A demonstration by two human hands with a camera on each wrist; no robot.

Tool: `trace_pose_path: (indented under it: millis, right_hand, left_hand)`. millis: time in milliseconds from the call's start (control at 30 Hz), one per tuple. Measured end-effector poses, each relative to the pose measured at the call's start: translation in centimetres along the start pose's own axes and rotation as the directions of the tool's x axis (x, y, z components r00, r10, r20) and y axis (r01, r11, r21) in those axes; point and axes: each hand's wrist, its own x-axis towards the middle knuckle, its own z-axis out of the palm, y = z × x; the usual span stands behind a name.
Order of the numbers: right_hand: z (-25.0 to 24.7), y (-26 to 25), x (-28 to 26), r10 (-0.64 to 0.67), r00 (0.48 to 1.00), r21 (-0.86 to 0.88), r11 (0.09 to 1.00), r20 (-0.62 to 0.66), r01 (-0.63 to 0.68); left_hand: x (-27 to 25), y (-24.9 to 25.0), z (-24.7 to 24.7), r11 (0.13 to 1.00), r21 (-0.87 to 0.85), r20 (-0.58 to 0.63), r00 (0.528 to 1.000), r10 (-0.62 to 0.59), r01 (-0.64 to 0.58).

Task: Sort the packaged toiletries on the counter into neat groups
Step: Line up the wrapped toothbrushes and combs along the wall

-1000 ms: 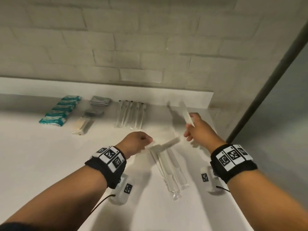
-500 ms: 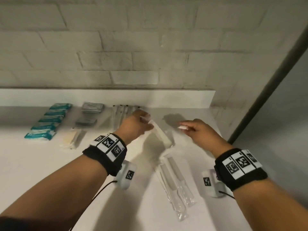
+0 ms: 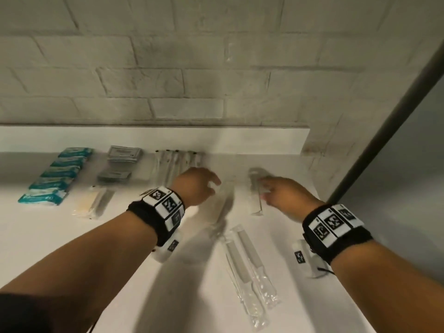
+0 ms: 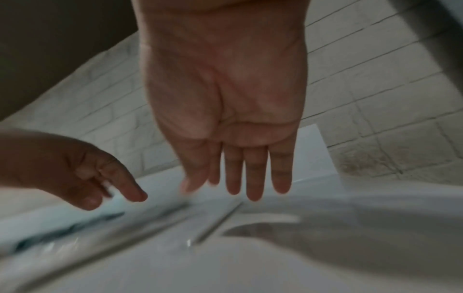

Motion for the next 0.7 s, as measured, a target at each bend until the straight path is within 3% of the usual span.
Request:
trace_pose_path:
  millis: [67,167,300,433,700]
  right_hand:
    - [0.6,0.2,-0.6,-0.009,0.984,-0.213,0.976,0.177,0.047]
    - [1.1,-0.5,0.1,-0.015,0.968,-0.401,0.909,0.249,0.117]
    - [1.8,-1.8,2.0,-0.042,0.956,-0.474,0.862,0.29,0.182]
    - [2.8,-2.8,3.8,-0.059,0.965,-0.517,0.835,0.255,0.188]
    - [4.1,-2.4,5.2,-0.021,0.98,-0.54,0.832,0.196,0.126]
  left_hand:
    - [-0.9,-0.3,1.0,0.965,0.222,0.12,0.986,0.117,-0.141]
    - [-0.9,-0.1,2.7,0.895,0.374,0.228,0.96,0.165,-0.243]
    - [0.2,0.7,3.1,0.929,0.351,0.141,0.987,0.076,-0.121]
    - [1.6,1.6,3.1,0.919,0.392,0.11,0.994,-0.008,-0.036]
    - [2.6,2.0,3.4,0.947,0.32,0.192,0.979,-0.062,-0.003]
